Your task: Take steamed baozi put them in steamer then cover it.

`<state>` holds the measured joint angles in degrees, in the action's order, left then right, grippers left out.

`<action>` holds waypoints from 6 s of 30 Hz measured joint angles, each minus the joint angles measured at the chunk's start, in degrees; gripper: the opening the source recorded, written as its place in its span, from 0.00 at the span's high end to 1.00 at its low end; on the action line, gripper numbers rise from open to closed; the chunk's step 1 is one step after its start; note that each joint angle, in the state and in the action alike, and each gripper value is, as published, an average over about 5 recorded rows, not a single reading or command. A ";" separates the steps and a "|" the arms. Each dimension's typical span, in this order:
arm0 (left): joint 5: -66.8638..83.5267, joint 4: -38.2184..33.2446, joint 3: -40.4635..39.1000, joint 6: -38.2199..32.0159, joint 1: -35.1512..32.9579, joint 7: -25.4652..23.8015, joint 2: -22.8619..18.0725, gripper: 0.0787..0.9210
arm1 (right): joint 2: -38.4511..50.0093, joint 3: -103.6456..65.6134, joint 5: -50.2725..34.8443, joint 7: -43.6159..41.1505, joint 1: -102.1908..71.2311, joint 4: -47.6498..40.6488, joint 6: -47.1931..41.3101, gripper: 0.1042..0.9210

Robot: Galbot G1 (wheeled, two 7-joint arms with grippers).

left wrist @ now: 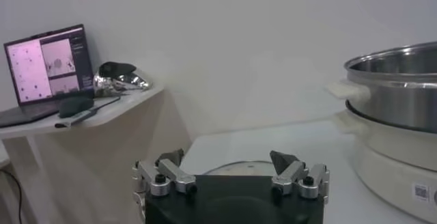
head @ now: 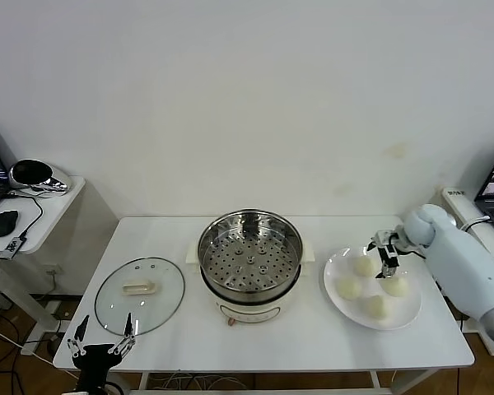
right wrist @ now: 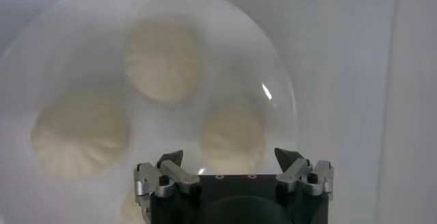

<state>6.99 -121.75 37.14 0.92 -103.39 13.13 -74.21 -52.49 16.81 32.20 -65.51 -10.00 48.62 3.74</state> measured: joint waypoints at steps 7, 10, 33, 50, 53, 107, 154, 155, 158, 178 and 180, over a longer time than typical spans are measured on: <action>-0.14 0.25 -0.23 0.00 0.38 -0.05 0.02 0.12 | -2.38 0.10 1.59 0.15 1.34 -3.62 -0.23 0.13; -0.27 0.46 -0.37 -0.02 0.52 -0.05 -0.05 0.12 | -3.18 0.14 2.05 0.30 1.76 -4.87 -0.29 0.16; -0.17 0.48 0.22 -0.05 0.52 -0.06 0.42 0.12 | -2.04 3.32 -0.19 -0.99 3.92 -4.35 -1.83 0.47; 3.02 0.08 0.13 0.44 1.25 -0.71 2.56 0.12 | 7.27 21.17 -24.34 -1.28 21.52 16.55 -6.60 0.45; 3.45 0.03 0.14 0.40 1.43 -0.70 2.79 0.12 | 6.55 25.20 -28.86 -0.68 26.27 18.54 -6.73 0.45; 5.29 0.05 2.71 0.45 3.48 -0.84 1.89 0.12 | -25.41 51.18 -13.12 13.84 33.29 2.72 30.10 0.36; 6.69 -1.94 4.12 1.69 3.47 -0.66 4.91 0.12 | 23.37 50.00 -34.46 8.06 33.55 43.90 -21.24 0.12; 6.69 -1.96 4.22 1.74 3.42 -0.66 4.83 0.12 | 23.55 48.93 -33.85 7.99 32.00 43.46 -21.16 0.12; 6.66 -2.01 4.48 1.89 3.35 -0.67 4.53 0.12 | 23.57 45.82 -32.00 7.70 27.63 41.71 -20.73 0.12; 6.38 -2.03 5.68 2.04 2.76 -0.83 3.64 0.12 | 14.66 32.72 -24.96 8.01 9.24 27.46 -17.42 0.12; 6.38 -1.94 5.68 2.04 2.78 -0.84 3.59 0.12 | 13.49 32.11 -24.43 8.23 8.48 26.22 -17.39 0.12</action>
<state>13.37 -123.68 42.82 2.96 -100.61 12.29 -70.62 -39.00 48.91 7.77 -57.28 -1.52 74.85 -13.65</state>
